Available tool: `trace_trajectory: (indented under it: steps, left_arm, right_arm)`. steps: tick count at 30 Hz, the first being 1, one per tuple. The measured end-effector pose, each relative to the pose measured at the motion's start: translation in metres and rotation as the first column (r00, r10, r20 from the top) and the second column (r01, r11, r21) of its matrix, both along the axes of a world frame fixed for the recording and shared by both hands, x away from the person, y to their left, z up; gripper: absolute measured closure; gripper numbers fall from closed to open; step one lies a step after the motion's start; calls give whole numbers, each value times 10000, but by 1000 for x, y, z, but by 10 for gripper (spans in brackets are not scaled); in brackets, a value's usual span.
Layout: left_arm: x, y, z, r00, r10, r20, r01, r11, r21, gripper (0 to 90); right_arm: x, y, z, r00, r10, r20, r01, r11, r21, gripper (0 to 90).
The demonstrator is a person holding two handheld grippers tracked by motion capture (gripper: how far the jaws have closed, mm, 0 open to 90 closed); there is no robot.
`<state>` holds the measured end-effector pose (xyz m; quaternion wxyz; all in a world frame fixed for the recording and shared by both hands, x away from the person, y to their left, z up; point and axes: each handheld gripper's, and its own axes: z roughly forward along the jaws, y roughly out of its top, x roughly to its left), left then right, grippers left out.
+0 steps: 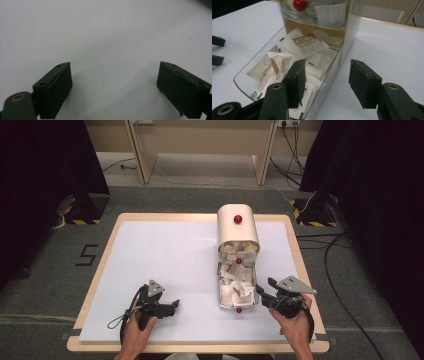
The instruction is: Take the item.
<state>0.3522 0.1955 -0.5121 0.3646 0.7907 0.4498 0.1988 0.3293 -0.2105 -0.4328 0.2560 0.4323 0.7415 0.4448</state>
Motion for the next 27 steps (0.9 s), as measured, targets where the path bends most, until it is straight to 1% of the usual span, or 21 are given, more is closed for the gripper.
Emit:
trace_trajectory:
  steps: [1,3,8,12,16,27]
  left_arm:
    - [0,0,0,10000,-5,-3,5,10000,3,120]
    - [0,0,0,10000,13,10,-13,10000,-38,120]
    - [0,0,0,10000,16,8,-16,10000,-33,120]
    - [0,0,0,10000,9,11,-9,10000,-35,120]
    - [0,0,0,10000,-4,-1,4,10000,1,120]
    - [0,0,0,10000,11,7,-11,10000,-23,120]
  right_arm:
    - [-1,6,1,9997,221,40,-221,9997,-56,488]
    - [-1,9,1,9996,281,33,-281,9996,-81,492]
    - [-2,23,-1,9974,718,34,-717,9972,-234,521]
    - [-1,31,-3,9955,945,-2,-945,9951,-278,544]
    - [0,36,-7,9938,1106,-101,-1109,9932,-365,560]
    - [6,43,-16,9929,1174,-190,-1183,9914,-554,611]
